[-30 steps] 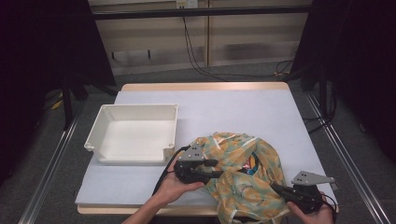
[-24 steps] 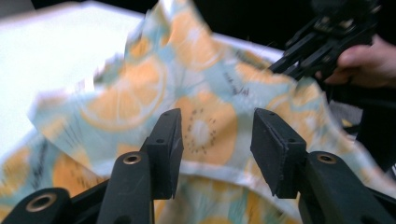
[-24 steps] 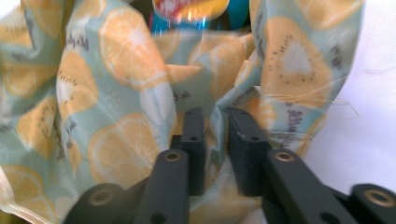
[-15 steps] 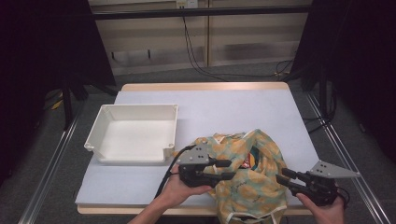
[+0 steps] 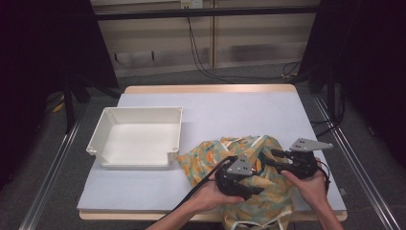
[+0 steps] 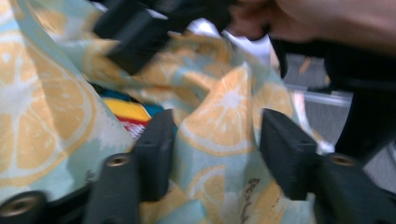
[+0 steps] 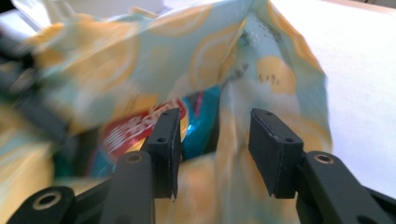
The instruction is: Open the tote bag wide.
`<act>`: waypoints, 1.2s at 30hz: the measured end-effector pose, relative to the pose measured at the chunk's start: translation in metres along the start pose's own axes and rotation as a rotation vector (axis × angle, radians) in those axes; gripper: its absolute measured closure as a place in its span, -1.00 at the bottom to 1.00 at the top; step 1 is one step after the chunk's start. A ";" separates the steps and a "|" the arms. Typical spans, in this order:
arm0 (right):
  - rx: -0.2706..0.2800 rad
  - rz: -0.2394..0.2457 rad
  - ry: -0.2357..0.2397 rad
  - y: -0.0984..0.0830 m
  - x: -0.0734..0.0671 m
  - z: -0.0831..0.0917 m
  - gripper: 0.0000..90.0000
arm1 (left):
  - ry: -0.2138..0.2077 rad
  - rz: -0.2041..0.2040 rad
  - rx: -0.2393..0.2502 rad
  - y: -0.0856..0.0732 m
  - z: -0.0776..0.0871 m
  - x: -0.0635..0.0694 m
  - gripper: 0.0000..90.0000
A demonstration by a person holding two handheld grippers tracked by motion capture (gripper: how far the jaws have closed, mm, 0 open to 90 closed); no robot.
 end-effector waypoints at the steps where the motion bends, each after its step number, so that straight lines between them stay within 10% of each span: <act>1: -0.010 0.000 0.000 0.002 0.001 -0.006 0.21 | 0.009 -0.011 -0.015 -0.001 -0.004 0.003 0.21; 9: -0.050 -0.035 -0.038 0.006 0.020 -0.032 0.27 | -0.091 -0.046 -0.067 -0.005 -0.020 0.022 0.89; 20: -0.063 -0.093 -0.043 0.029 0.050 -0.073 0.98 | -0.133 -0.079 -0.111 -0.008 -0.047 0.032 0.98; 28: -0.055 -0.096 -0.053 0.060 0.059 -0.103 1.00 | -0.103 -0.063 -0.119 -0.012 -0.043 0.020 1.00; 36: -0.120 -0.114 -0.037 0.042 0.065 -0.117 0.76 | -0.089 -0.013 -0.091 -0.019 -0.044 0.014 0.76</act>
Point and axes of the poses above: each handheld gripper's, and its own axes: z roughly backward along the jaws, y roughly out of its top, x roughly to its right, the point moved 2 cm from there along -z, roughly forward along the jaws, and after that the axes turned 9 degrees about -x, right-handed, at the moved point
